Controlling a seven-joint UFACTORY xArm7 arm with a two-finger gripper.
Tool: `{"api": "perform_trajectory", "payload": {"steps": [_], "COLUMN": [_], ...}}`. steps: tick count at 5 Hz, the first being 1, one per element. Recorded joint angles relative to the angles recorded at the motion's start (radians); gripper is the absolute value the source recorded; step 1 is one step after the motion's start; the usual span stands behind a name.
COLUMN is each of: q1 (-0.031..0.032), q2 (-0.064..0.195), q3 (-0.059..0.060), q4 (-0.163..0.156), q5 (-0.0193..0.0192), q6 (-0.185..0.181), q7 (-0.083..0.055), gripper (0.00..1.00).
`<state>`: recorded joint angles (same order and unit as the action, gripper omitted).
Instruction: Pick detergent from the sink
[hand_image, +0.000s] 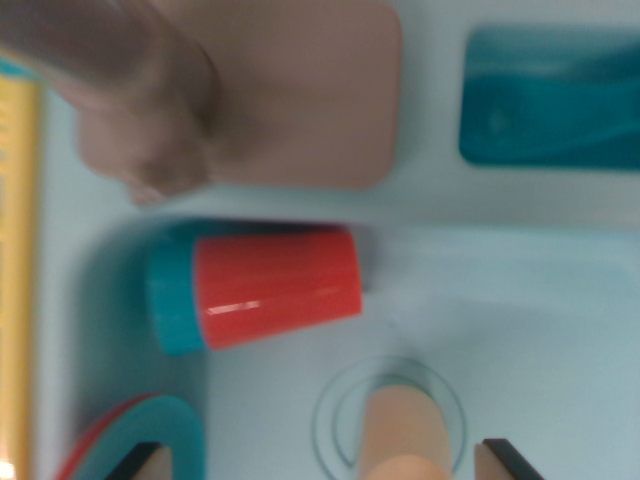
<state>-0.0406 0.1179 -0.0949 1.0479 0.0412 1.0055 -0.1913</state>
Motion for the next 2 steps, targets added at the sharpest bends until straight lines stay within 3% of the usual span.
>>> {"api": "perform_trajectory", "payload": {"steps": [1,2], "q1": [-0.0049,-0.0049], "q2": [0.009,0.009], "q3": [-0.006,-0.006], "q4": [-0.034,-0.034], "q5": [0.0013,0.0013], "q6": [-0.037,-0.037], "q7": [-0.016,-0.016], "gripper": [0.0,0.0]}}
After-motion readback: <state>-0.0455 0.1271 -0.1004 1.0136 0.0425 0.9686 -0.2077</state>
